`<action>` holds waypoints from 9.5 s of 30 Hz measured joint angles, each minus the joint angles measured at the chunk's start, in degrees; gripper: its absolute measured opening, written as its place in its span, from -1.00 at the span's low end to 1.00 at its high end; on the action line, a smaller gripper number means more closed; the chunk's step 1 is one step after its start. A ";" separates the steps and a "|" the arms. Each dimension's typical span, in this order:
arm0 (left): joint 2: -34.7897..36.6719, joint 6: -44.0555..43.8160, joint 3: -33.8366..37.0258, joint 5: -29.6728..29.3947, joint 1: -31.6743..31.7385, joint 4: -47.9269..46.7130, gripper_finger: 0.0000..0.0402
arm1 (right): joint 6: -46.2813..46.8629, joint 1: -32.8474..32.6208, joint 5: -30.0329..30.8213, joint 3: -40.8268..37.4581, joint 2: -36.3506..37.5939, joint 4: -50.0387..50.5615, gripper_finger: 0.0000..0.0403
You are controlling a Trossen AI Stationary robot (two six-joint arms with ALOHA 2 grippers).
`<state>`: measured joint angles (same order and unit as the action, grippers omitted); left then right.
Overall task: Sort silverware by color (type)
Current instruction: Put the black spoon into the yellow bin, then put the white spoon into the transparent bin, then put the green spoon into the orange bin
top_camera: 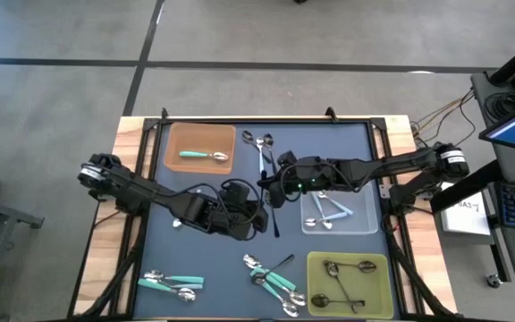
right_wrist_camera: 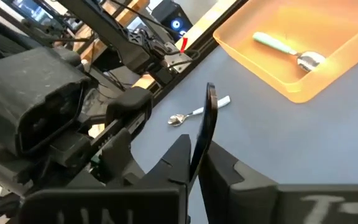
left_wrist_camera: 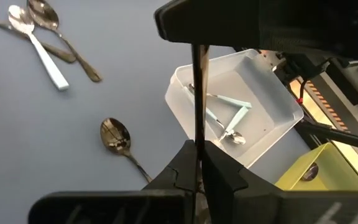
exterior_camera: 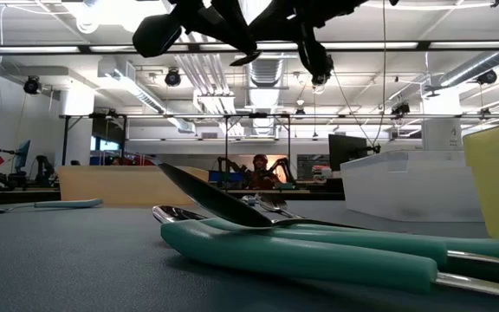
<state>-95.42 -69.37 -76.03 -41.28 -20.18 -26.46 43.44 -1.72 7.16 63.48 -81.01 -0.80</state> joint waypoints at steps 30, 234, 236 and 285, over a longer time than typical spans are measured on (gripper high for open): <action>0.33 8.74 -14.18 -1.95 5.08 -33.62 -0.47 | -0.20 -5.27 -22.13 -0.31 18.32 57.83 -0.96; 5.86 10.17 36.30 13.81 10.27 67.11 -0.34 | 10.83 3.48 0.07 -9.35 -1.19 -10.39 -0.87; 5.88 10.17 36.30 13.81 10.25 67.21 -0.21 | 10.10 4.24 -1.98 -9.35 -0.70 -7.91 -0.87; 5.99 -42.69 36.26 33.39 -21.90 49.51 -0.18 | -17.21 1.95 -7.17 -7.67 12.00 67.41 -0.09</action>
<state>-89.43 -112.06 -39.77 -7.89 -42.09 23.05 26.23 0.23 -0.01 55.81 -69.01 66.61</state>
